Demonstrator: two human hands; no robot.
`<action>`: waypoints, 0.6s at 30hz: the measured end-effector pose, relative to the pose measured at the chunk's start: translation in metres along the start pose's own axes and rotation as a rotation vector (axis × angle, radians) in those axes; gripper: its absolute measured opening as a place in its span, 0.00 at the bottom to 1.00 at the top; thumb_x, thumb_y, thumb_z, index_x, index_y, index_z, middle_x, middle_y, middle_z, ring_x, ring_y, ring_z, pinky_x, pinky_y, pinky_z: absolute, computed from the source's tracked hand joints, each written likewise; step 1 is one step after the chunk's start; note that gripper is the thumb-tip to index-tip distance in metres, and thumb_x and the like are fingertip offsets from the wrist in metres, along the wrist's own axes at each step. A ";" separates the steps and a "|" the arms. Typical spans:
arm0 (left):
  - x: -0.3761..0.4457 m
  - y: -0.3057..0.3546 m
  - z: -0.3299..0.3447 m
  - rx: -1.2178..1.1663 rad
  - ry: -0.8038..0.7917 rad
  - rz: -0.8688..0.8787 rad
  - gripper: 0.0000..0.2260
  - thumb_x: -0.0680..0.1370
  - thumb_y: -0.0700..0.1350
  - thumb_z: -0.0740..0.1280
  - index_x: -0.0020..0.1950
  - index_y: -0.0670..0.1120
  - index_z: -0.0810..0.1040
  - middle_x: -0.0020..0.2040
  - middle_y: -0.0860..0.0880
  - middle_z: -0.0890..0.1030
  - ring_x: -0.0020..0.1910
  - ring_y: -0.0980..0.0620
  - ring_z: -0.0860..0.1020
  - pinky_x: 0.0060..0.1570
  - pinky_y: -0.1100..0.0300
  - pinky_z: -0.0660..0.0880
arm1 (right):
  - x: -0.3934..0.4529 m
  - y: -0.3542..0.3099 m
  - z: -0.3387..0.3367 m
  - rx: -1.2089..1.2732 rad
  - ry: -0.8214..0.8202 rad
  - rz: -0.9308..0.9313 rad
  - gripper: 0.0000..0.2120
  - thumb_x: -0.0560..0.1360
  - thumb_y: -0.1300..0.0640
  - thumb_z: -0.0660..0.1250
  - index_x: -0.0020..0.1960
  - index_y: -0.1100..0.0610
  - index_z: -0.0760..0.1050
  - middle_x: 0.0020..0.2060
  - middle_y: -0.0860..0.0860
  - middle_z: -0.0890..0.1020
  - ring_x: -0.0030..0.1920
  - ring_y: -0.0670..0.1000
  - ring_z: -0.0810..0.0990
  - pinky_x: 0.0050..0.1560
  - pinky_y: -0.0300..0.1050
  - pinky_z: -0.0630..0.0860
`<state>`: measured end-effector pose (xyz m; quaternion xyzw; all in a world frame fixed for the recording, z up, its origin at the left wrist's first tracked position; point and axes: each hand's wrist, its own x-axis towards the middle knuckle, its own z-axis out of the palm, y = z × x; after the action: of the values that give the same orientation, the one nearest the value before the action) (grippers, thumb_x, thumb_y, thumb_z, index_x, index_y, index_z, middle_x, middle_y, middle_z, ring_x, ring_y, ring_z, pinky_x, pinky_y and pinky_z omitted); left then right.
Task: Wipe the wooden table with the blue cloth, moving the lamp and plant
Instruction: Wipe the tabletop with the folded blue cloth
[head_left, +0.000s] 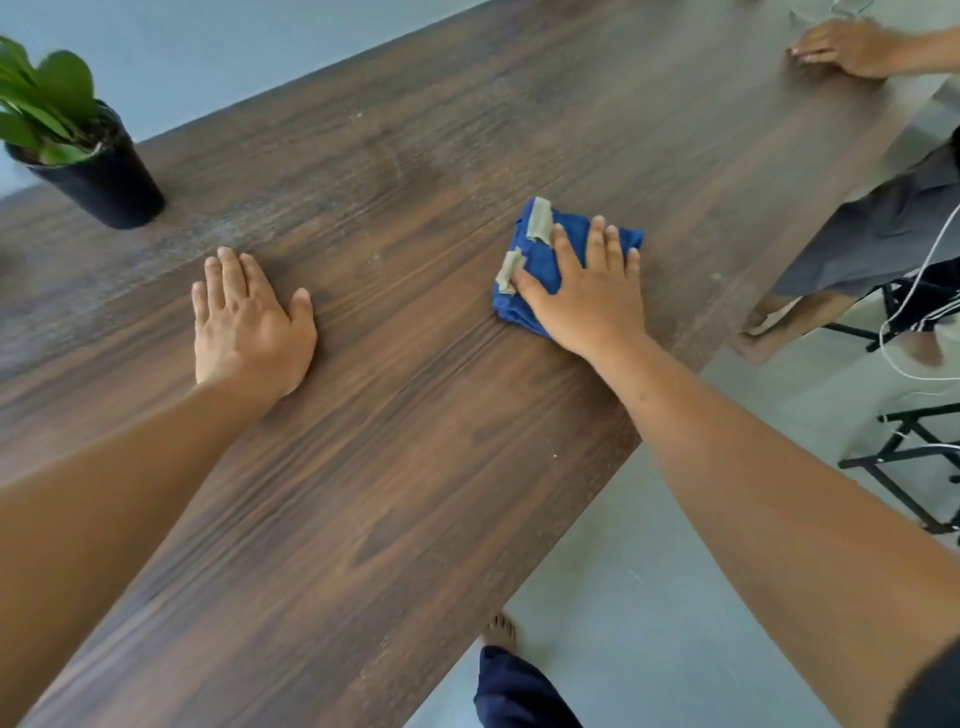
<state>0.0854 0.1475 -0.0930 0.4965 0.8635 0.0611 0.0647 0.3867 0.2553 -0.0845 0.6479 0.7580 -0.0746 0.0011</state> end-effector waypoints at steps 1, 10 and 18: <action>0.000 0.001 0.000 -0.001 0.002 0.002 0.34 0.83 0.58 0.47 0.81 0.38 0.46 0.82 0.42 0.45 0.81 0.47 0.42 0.78 0.50 0.40 | -0.015 -0.010 0.004 0.007 0.012 -0.095 0.44 0.73 0.23 0.41 0.82 0.46 0.48 0.81 0.57 0.44 0.80 0.57 0.42 0.78 0.59 0.40; -0.016 0.020 0.001 -0.033 -0.023 0.095 0.32 0.84 0.56 0.48 0.81 0.37 0.48 0.82 0.41 0.45 0.81 0.46 0.43 0.79 0.51 0.41 | -0.040 0.038 -0.003 0.005 0.009 0.107 0.46 0.72 0.22 0.40 0.82 0.47 0.46 0.81 0.58 0.43 0.80 0.57 0.41 0.78 0.59 0.40; -0.022 0.028 0.004 -0.035 -0.034 0.078 0.32 0.84 0.57 0.47 0.81 0.38 0.45 0.82 0.42 0.44 0.81 0.47 0.42 0.78 0.51 0.40 | -0.134 0.030 0.013 0.007 0.030 -0.231 0.47 0.69 0.22 0.42 0.81 0.46 0.51 0.81 0.57 0.46 0.81 0.56 0.44 0.78 0.56 0.41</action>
<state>0.1207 0.1427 -0.0912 0.5296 0.8410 0.0700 0.0856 0.4360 0.1268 -0.0878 0.5573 0.8273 -0.0671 -0.0209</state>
